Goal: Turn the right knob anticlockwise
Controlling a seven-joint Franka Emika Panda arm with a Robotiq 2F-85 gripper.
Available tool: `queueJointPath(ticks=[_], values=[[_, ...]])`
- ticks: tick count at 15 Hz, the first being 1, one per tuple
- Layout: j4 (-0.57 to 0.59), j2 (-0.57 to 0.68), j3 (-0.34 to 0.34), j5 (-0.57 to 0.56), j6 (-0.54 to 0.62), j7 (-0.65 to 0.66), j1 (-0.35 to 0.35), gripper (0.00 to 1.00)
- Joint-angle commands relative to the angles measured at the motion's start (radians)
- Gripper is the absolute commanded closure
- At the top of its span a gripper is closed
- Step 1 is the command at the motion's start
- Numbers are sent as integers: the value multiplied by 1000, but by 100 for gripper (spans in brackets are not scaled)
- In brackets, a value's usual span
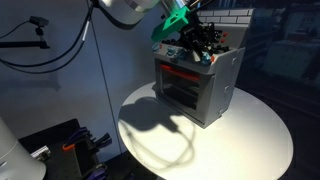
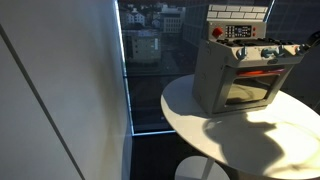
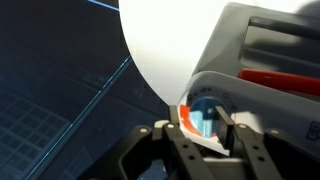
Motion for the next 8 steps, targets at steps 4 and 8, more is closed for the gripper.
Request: queueJointPath(ticks=[4, 8], values=[[-9, -52, -38, 45, -2, -120, -51, 2], [-19, -75, -51, 170, -22, -241, -58, 0]])
